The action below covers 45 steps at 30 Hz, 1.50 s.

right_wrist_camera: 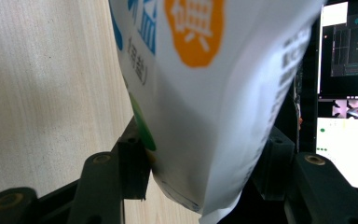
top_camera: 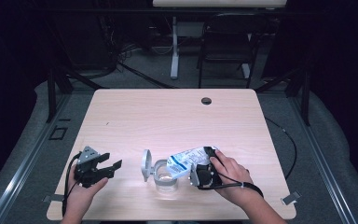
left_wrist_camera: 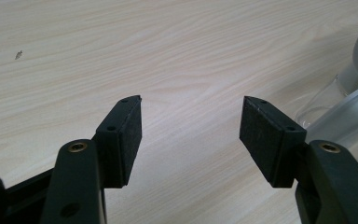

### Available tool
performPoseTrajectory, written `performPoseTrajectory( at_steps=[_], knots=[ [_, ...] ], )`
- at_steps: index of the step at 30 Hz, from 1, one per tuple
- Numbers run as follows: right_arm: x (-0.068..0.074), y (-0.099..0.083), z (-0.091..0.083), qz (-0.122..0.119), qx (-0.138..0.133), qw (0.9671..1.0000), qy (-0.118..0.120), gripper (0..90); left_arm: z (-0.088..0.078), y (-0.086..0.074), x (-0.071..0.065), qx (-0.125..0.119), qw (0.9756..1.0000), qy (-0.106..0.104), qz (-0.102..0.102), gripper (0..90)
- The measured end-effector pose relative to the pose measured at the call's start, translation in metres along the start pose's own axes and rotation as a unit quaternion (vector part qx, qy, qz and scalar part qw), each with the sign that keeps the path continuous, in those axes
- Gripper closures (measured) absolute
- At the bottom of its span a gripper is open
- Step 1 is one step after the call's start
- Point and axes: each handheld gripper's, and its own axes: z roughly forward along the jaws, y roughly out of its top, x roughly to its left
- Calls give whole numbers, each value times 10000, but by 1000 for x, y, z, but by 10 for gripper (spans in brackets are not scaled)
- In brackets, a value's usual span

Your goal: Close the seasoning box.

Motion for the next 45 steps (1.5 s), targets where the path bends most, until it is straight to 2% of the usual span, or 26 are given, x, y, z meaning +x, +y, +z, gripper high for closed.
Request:
performPoseTrajectory(
  at_steps=[6,7,8,11,13,15,20,26,27,29,31,33,34,44,45],
  knots=[
    [1,3,1,-44,-22,10000,37,477,0,0,0,7,10000,3,-16,397],
    [-1,4,-1,-134,86,9999,27,477,0,0,0,11,10000,3,-13,397],
    [0,4,0,-101,14,9999,43,477,0,0,0,13,10000,3,-12,397],
    [0,5,1,-158,29,9999,65,477,0,0,0,12,10000,1,-10,397],
    [-1,6,-1,-299,164,9994,38,478,0,0,0,11,10000,1,-17,397],
    [0,6,1,-240,72,9997,49,478,0,0,1,16,10000,7,-14,397],
    [-1,6,1,-293,92,9995,29,478,0,-1,1,26,10000,1,-20,398],
    [0,9,-1,-519,223,9984,-18,480,0,-1,2,30,10000,-4,-25,399],
    [2,9,0,-463,121,9989,3,480,0,-1,1,28,10000,-4,-31,399],
    [1,11,-2,-583,229,9980,-21,480,0,-1,1,28,10000,-3,-24,399],
    [2,11,0,-529,124,9985,6,481,0,-1,1,28,10000,-6,-27,399],
    [3,11,0,-551,150,9984,-17,481,0,-1,1,29,10000,-8,-25,399],
    [2,13,-2,-637,268,9976,-24,482,0,-1,1,30,10000,-7,-23,399],
    [2,13,0,-610,268,9978,35,483,0,-1,2,22,10000,-12,-29,399],
    [1,14,-1,-700,312,9971,4,483,0,-1,2,21,10000,-6,-35,399]
  ],
)
